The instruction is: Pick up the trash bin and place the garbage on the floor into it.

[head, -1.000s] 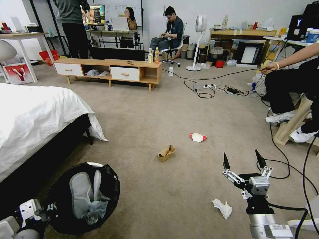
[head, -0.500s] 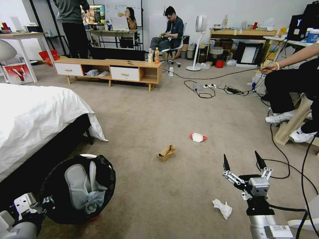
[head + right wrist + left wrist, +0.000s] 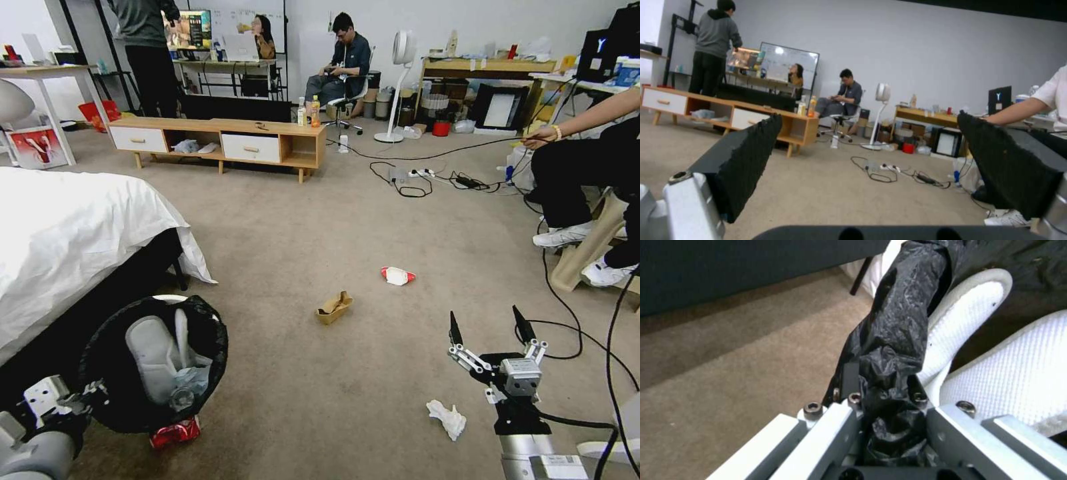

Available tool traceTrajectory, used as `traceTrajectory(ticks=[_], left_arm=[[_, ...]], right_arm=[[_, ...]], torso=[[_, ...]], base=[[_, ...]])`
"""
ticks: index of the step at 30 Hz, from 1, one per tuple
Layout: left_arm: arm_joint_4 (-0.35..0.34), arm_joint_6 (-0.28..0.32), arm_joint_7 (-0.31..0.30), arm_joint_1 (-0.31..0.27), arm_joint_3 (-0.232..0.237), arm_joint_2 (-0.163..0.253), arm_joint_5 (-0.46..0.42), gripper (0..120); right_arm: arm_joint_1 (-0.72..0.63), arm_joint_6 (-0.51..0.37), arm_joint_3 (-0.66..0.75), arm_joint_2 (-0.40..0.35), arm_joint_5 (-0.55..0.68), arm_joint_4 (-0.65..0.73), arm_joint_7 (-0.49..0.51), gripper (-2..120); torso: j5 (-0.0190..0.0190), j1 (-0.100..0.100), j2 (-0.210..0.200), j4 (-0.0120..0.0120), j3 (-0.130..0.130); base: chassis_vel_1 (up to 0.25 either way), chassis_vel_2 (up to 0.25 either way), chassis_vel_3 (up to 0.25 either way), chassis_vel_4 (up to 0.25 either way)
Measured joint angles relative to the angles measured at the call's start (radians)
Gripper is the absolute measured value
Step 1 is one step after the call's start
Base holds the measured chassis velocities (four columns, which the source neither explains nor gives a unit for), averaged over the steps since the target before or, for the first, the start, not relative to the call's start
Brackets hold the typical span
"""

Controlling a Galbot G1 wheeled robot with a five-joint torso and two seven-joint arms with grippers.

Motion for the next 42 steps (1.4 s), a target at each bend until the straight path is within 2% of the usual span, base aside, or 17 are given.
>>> traceTrajectory(ticks=[9, 15, 25, 31, 42], left_arm=[[0.005, -0.019, 0.004, -0.003, -0.024, 0.005, -0.017, 1], [0.017, -0.024, 0.004, -0.005, -0.061, 0.016, -0.028, 1], [0.02, -0.026, 0.003, -0.005, -0.079, 0.017, -0.033, 1], [0.022, -0.027, 0.0, -0.005, -0.111, 0.031, -0.057, 1], [0.029, -0.027, -0.003, 0.0, -0.127, 0.038, -0.068, 1]], right_arm=[[-0.009, 0.007, 0.014, -0.002, -0.002, 0.004, -0.004, 100], [-0.015, 0.011, 0.021, -0.007, -0.001, 0.006, -0.005, 100], [-0.017, 0.017, 0.021, -0.009, 0.001, 0.006, -0.005, 100], [-0.014, 0.02, 0.021, -0.014, 0.005, 0.005, -0.006, 100], [-0.005, 0.019, 0.012, -0.011, 0.008, -0.005, -0.009, 100]], torso=[[0.0, 0.0, 0.0, 0.0003, 0.0], [0.0, 0.0, 0.0, 0.0003, 0.0], [0.0, 0.0, 0.0, 0.0002, 0.0], [0.0, 0.0, 0.0, 0.0003, 0.0], [0.0, 0.0, 0.0, 0.0002, 0.0]], base=[[0.0, 0.0, 0.0, 0.0], [0.0, 0.0, 0.0, 0.0], [0.0, 0.0, 0.0, 0.0], [0.0, 0.0, 0.0, 0.0], [0.0, 0.0, 0.0, 0.0]])
